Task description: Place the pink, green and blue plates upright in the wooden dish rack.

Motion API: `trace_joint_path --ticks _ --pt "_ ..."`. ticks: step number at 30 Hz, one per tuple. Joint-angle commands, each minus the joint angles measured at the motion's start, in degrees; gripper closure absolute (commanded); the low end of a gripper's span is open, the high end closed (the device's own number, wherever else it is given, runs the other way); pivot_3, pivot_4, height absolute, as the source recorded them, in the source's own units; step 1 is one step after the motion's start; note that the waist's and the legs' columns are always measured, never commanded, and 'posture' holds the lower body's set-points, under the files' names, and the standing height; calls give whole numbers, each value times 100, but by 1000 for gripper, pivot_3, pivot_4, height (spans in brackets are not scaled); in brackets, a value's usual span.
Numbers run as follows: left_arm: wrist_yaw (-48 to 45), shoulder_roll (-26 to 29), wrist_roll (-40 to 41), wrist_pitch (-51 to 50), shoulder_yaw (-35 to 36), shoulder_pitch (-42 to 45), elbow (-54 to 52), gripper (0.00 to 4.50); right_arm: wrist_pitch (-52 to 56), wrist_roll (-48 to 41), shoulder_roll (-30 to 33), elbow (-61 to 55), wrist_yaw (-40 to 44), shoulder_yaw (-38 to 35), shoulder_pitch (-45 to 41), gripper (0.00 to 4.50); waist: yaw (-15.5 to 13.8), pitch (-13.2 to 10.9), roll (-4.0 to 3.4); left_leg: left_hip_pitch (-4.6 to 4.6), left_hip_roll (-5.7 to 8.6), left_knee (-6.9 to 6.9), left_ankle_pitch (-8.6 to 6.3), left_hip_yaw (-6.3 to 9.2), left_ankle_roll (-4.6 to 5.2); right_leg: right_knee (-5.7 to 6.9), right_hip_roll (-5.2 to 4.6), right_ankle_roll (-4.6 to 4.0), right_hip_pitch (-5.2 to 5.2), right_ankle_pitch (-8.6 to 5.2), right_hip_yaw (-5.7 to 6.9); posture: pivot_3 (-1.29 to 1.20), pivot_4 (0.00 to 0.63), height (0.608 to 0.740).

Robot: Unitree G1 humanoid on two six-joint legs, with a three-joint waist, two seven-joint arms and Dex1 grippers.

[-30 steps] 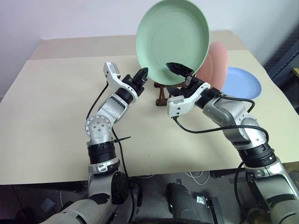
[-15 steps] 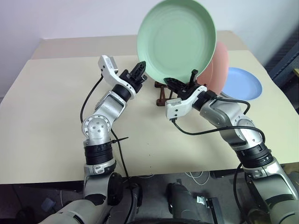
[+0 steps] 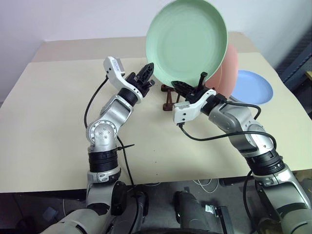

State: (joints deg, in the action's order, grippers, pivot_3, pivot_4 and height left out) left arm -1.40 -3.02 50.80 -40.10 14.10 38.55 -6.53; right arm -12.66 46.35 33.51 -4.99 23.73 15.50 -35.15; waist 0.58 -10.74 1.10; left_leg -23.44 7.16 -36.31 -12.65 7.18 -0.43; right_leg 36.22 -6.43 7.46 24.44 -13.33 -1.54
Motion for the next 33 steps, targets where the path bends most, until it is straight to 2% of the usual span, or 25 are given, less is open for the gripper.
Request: trace_joint_path --ticks 1,3,6,13,16,19,23,28,33 --pt "-211 25 300 -5 31 12 -206 2183 23 -98 6 -100 -113 -158 -191 4500 1 0 0 0 0 0 0 0 0 0 0 0 0 0 0 0 150 740" --pt "-383 169 453 -89 98 -10 -228 1299 43 -128 18 -98 -112 -193 -207 4500 5 0 0 0 0 1 0 1 0 0 0 0 0 0 0 0 150 740" --pt "-1000 693 585 -231 99 -126 -324 1299 59 -207 73 -97 -145 -296 -234 4500 29 0 0 1 -1 3 0 0 0 0 0 0 1 0 0 0 150 740" --pt "-2192 1968 1161 -626 579 -402 79 1299 -38 -465 284 131 -260 -533 -614 4500 22 1 -2 3 -2 7 2 0 -3 0 2 -1 3 0 -2 0 150 740" --pt "-2783 2404 838 -567 347 -593 112 1299 41 -1000 119 233 -265 -765 -866 4500 21 0 -1 4 -2 11 2 1 -2 -3 1 -2 2 0 -2 0 150 740" --pt "-3096 2581 818 -592 232 -604 102 1299 365 -2101 -278 199 -56 -1153 -1064 4500 7 0 -1 3 -2 11 2 5 -2 -5 1 -3 1 0 -1 0 150 740" --pt "-3504 2866 390 -368 -53 -626 22 1299 1306 -4108 -966 113 141 -2039 -1693 4500 27 0 -3 3 -3 15 1 8 -2 -6 1 -6 2 2 -1 0 150 740" --pt "-4361 3461 -233 164 -297 -641 -35 1299 2648 -6351 -1206 -13 774 -2830 -2008 4500 31 0 -4 3 -6 21 1 13 -2 -10 4 -7 2 3 1 0 150 740" --pt "-4832 3678 -519 533 -304 -549 221 1299 3475 -7659 -1255 -251 833 -3162 -2207 4500 32 -4 -12 3 -5 27 -1 12 2 -9 2 -8 7 3 0 0 150 740"
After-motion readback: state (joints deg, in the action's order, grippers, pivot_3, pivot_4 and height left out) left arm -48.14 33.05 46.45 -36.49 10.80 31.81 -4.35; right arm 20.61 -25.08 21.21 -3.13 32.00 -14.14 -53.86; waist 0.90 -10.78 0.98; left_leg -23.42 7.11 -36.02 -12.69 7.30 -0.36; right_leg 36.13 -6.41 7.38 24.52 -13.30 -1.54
